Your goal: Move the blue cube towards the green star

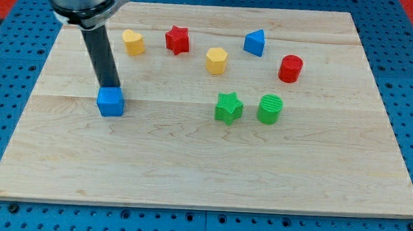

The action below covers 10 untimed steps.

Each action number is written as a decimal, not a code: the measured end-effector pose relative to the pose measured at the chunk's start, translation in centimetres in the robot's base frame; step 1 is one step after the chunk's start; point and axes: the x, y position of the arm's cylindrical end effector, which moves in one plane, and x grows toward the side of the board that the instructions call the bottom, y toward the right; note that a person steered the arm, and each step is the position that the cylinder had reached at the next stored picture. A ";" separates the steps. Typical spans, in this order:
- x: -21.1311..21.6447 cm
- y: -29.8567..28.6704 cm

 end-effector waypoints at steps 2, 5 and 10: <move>1.6 -0.6; 4.5 -2.9; 4.5 6.5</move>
